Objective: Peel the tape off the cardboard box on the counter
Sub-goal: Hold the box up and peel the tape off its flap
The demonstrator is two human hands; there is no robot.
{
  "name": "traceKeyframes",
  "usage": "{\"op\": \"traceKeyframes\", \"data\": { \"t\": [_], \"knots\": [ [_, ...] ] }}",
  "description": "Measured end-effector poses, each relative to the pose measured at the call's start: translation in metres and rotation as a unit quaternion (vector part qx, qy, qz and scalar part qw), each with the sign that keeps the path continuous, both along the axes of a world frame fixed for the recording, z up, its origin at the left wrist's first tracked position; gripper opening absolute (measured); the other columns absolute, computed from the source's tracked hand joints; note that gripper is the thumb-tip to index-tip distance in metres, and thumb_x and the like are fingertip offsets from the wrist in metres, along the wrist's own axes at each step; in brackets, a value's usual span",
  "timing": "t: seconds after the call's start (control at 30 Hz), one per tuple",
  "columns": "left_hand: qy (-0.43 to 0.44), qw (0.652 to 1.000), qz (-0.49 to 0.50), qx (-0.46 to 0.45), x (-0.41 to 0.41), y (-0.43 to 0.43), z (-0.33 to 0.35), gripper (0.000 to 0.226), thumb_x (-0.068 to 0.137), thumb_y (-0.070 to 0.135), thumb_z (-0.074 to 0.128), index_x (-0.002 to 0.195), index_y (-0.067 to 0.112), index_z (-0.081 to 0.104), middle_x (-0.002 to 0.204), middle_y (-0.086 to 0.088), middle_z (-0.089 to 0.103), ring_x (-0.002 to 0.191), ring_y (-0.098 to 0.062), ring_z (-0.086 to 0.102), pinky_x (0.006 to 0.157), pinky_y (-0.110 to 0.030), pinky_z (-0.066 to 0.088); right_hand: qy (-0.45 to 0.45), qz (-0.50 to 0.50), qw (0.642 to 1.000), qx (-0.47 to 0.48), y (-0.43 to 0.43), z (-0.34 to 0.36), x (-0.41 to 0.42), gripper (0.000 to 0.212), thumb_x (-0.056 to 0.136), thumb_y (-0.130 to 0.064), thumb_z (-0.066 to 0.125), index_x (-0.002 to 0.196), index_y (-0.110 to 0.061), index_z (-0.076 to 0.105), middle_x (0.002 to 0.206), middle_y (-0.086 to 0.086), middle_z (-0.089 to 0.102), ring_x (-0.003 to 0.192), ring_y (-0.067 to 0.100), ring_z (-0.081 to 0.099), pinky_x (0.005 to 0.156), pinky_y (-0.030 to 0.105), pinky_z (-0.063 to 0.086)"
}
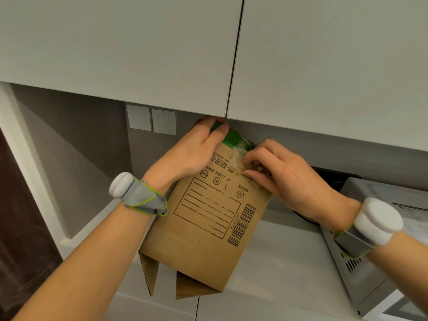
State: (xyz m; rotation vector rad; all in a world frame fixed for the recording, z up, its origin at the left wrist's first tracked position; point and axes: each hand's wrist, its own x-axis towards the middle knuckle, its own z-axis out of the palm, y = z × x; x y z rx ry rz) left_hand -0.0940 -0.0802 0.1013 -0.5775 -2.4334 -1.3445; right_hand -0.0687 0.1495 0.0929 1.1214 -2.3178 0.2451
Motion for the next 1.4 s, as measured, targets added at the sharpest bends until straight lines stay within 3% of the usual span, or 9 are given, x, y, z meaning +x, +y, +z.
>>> {"op": "traceKeyframes", "data": {
  "t": [0.2, 0.4, 0.6, 0.83, 1.1, 1.17, 1.3, 1.4],
  "knots": [
    [0.001, 1.0, 0.001, -0.004, 0.001, 0.0, 0.0, 0.032, 0.112, 0.035, 0.038, 0.135, 0.019, 0.054, 0.12, -0.005, 0.061, 0.11, -0.015, 0.059, 0.083, -0.02, 0.043, 0.033, -0.05, 0.998, -0.016, -0.011, 0.007, 0.0, 0.021, 0.098, -0.038, 0.051, 0.104, -0.019, 0.058, 0.101, 0.002, 0.057, 0.094, 0.025, 0.052, 0.066, 0.046, 0.054],
    [0.0, 1.0, -0.002, 0.0, 0.002, -0.001, 0.0, 0.032, 0.112, 0.035, 0.038, 0.134, 0.018, 0.054, 0.12, -0.006, 0.063, 0.11, -0.016, 0.061, 0.089, -0.027, 0.046, 0.135, -0.034, 0.988, 0.071, -0.006, 0.003, -0.005, 0.025, 0.106, -0.03, 0.046, 0.103, -0.01, 0.061, 0.102, 0.011, 0.057, 0.086, 0.029, 0.051, 0.065, 0.037, 0.045],
    [0.001, 1.0, 0.0, -0.007, 0.002, 0.0, 0.0, 0.034, 0.112, 0.036, 0.037, 0.136, 0.018, 0.053, 0.122, -0.007, 0.062, 0.111, -0.018, 0.061, 0.094, -0.033, 0.047, 0.237, -0.029, 0.957, 0.167, -0.005, 0.001, -0.01, 0.009, 0.101, -0.01, 0.054, 0.102, -0.003, 0.06, 0.093, 0.016, 0.056, 0.078, 0.032, 0.05, 0.07, 0.042, 0.042],
    [0.003, 1.0, 0.008, -0.007, 0.003, 0.001, 0.001, 0.037, 0.112, 0.035, 0.037, 0.14, 0.017, 0.052, 0.125, -0.006, 0.061, 0.114, -0.017, 0.06, 0.095, -0.029, 0.046, 0.196, -0.033, 0.964, 0.177, -0.01, 0.008, -0.01, 0.022, 0.107, -0.016, 0.034, 0.098, -0.007, 0.051, 0.093, 0.013, 0.05, 0.082, 0.029, 0.046, 0.078, 0.04, 0.04],
    [-0.001, 1.0, 0.0, 0.001, 0.004, 0.001, 0.002, 0.035, 0.112, 0.034, 0.037, 0.136, 0.015, 0.053, 0.118, -0.005, 0.062, 0.108, -0.015, 0.06, 0.09, -0.027, 0.046, 0.165, -0.04, 0.976, 0.136, -0.009, 0.007, -0.009, 0.017, 0.106, -0.019, 0.041, 0.098, -0.009, 0.051, 0.094, 0.011, 0.051, 0.079, 0.026, 0.047, 0.07, 0.036, 0.042],
    [0.0, 1.0, 0.0, 0.002, 0.004, 0.0, 0.002, 0.034, 0.112, 0.034, 0.037, 0.135, 0.015, 0.054, 0.117, -0.005, 0.062, 0.106, -0.014, 0.06, 0.088, -0.027, 0.046, 0.131, -0.051, 0.984, 0.112, -0.008, 0.007, -0.008, 0.021, 0.108, -0.028, 0.041, 0.1, -0.012, 0.053, 0.097, 0.009, 0.053, 0.082, 0.026, 0.048, 0.068, 0.034, 0.038],
    [0.0, 1.0, -0.005, -0.003, 0.004, 0.002, 0.002, 0.033, 0.112, 0.034, 0.037, 0.134, 0.014, 0.053, 0.115, -0.006, 0.062, 0.102, -0.015, 0.061, 0.084, -0.027, 0.048, 0.0, -0.034, 0.998, 0.048, 0.003, 0.011, -0.008, 0.032, 0.102, -0.056, 0.034, 0.107, -0.028, 0.049, 0.104, -0.001, 0.052, 0.093, 0.021, 0.048, 0.069, 0.04, 0.05],
    [-0.002, 1.0, -0.006, 0.001, 0.004, 0.002, 0.002, 0.033, 0.112, 0.034, 0.037, 0.134, 0.014, 0.053, 0.114, -0.007, 0.062, 0.101, -0.017, 0.062, 0.084, -0.03, 0.048, -0.006, -0.031, 0.998, 0.055, 0.005, 0.011, -0.008, 0.034, 0.1, -0.062, 0.039, 0.109, -0.03, 0.047, 0.108, -0.003, 0.05, 0.094, 0.018, 0.047, 0.068, 0.038, 0.05]
  ]
}}
